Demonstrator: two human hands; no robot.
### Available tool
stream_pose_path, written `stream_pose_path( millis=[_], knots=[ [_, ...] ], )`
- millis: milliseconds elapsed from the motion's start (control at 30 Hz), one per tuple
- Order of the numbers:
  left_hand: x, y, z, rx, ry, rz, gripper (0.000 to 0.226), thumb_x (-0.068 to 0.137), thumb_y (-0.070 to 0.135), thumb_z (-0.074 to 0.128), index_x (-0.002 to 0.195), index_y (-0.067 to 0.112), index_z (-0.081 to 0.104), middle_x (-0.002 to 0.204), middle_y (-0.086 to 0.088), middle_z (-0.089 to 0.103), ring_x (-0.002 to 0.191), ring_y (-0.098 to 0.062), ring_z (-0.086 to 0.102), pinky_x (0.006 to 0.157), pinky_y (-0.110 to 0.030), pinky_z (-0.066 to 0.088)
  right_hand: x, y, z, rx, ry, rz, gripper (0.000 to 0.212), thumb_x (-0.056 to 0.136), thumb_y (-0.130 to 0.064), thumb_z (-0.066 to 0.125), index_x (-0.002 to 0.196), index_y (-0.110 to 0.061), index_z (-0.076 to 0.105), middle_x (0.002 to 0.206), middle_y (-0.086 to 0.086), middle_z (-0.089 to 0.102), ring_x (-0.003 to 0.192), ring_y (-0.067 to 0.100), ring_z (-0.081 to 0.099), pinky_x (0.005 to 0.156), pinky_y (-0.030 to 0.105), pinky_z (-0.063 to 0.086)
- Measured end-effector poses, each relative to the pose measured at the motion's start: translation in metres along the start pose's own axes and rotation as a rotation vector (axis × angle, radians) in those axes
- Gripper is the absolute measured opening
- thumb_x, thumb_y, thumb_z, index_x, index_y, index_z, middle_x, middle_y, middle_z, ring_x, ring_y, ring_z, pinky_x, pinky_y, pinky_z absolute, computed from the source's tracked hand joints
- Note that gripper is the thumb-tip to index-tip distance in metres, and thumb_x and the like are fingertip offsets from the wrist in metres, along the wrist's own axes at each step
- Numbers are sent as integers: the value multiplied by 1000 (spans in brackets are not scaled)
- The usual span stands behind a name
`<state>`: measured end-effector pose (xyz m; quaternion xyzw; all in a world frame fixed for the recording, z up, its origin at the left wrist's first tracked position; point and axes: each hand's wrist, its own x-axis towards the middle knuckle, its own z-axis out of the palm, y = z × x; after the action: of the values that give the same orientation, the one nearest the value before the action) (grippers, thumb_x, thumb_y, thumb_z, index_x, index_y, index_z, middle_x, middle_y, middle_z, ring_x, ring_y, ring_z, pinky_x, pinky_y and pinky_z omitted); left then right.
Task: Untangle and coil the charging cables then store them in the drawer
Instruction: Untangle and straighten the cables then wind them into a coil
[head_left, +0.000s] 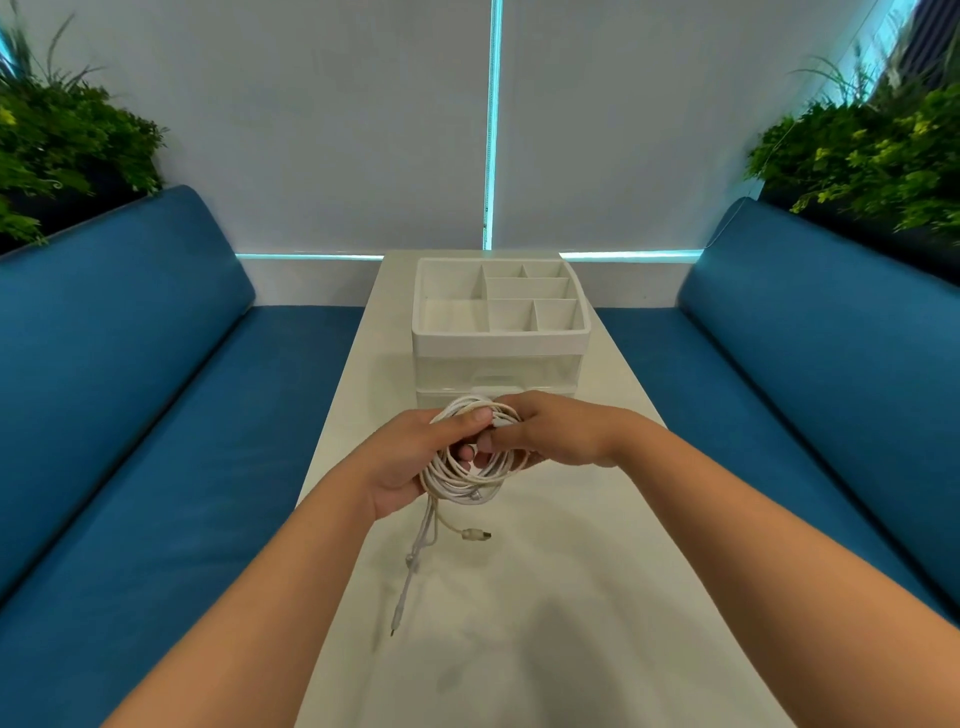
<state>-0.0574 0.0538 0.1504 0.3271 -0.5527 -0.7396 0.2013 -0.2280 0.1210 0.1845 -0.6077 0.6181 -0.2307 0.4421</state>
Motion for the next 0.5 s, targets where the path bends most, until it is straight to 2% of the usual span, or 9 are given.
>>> stream_pose_path(
  millis=[67,167,233,400,500],
  knots=[
    [0,3,-4,-6,-24,14,46,76,28,75,109,-4,69,79,-6,62,60,-8,56,62,-19,51,-2,4,-3,108,-18,7,26,98,-26,54,118,-12,63,116,10,69,103,20,67,89,28,55],
    [0,9,-5,-16,-40,64,20,78,22,72,92,8,70,74,-2,65,58,-7,58,58,-17,52,-2,10,-5,234,6,14,35,100,-30,48,121,-7,63,116,14,69,105,27,67,94,37,55],
    [1,10,-6,-28,-44,102,17,80,24,69,87,9,67,74,-4,64,61,-10,60,61,-19,54,-2,12,-4,285,31,-15,31,102,-29,45,118,-10,64,116,13,69,104,25,68,93,36,55],
    [2,4,-2,-180,-41,192,29,89,37,58,78,11,60,66,-4,54,63,-16,56,68,-27,51,-2,15,-3,513,40,-59,26,102,-25,44,120,-16,60,117,13,68,103,21,66,95,36,53],
    [1,4,7,-77,62,191,49,91,57,47,68,14,57,57,-2,44,58,-16,50,66,-29,46,-1,20,-6,549,0,-37,29,100,-19,49,128,-15,53,117,15,64,104,24,63,97,37,52]
  ],
)
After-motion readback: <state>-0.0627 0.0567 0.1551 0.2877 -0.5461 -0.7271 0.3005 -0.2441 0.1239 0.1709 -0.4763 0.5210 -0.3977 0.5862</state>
